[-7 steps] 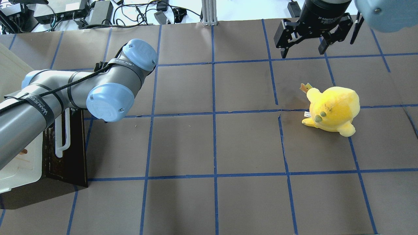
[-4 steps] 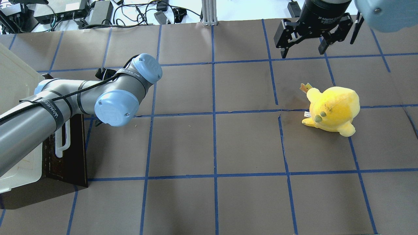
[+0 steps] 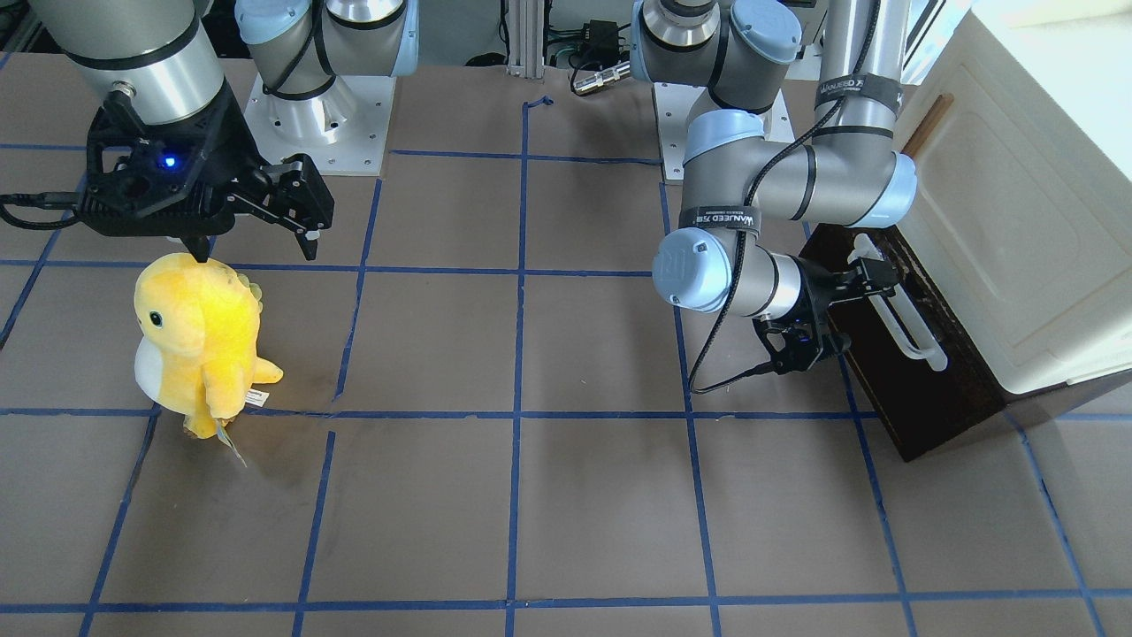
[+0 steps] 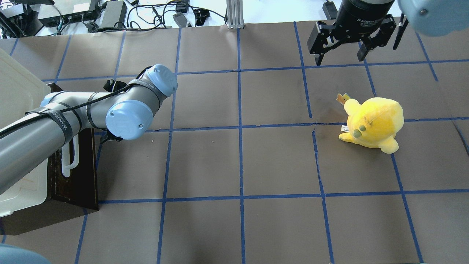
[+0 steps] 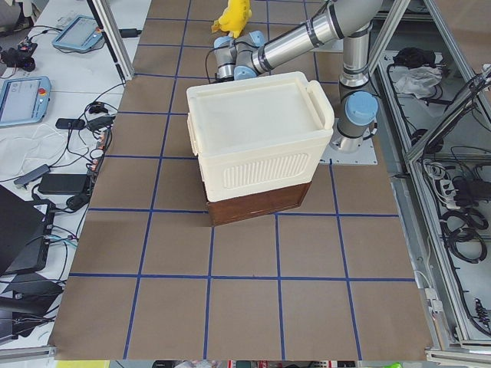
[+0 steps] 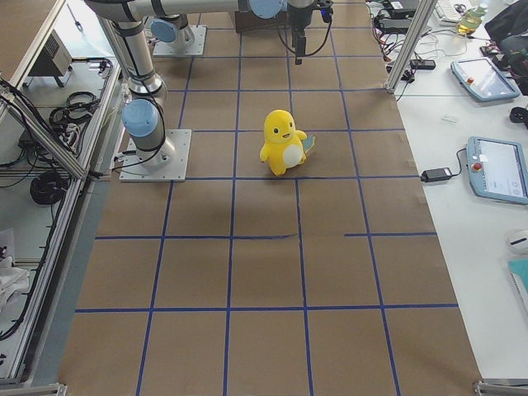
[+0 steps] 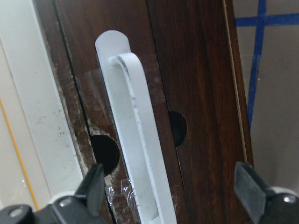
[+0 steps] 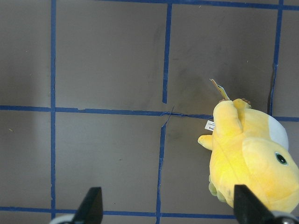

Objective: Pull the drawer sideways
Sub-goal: 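Close the left gripper around the white drawer handle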

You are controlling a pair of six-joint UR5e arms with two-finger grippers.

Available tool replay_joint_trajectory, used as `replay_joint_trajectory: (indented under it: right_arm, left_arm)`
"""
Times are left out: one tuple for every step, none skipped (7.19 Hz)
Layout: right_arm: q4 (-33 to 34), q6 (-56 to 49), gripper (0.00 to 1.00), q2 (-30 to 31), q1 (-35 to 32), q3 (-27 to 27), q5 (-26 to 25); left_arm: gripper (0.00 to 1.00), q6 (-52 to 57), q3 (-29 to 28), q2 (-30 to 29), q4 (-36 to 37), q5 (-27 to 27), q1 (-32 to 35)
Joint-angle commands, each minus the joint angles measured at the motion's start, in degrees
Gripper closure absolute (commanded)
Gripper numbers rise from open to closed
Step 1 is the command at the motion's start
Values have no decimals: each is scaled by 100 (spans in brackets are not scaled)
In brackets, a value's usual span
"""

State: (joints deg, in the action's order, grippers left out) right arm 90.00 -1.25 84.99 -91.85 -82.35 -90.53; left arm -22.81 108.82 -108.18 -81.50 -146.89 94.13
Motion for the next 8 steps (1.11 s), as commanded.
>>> replay_joint_trajectory:
  right_arm:
    - [0,2,0,0,0,0,0]
    - [0,2,0,0,0,0,0]
    - [0,2,0,0,0,0,0]
    - [0,2,0,0,0,0,0]
    - [0,2,0,0,0,0,0]
    - [0,2,0,0,0,0,0]
    - [0,2,0,0,0,0,0]
    - [0,2,0,0,0,0,0]
  left_arm:
    - [0,-38,69,-10,-233,-59,-227]
    - [0,-13,113,-10,-243,-51,-228]
    - [0,-13,87,-62,-235,-68,-228]
    - [0,-13,78,-63,-235,-120,-228]
    - [2,-21,78,-80,-235,-304,-237]
    - [9,-30,70,-72,-217,-323,-237]
    - [17,-21,70,-80,-191,-323,-237]
    - [25,-30,78,-98,-182,-323,-246]
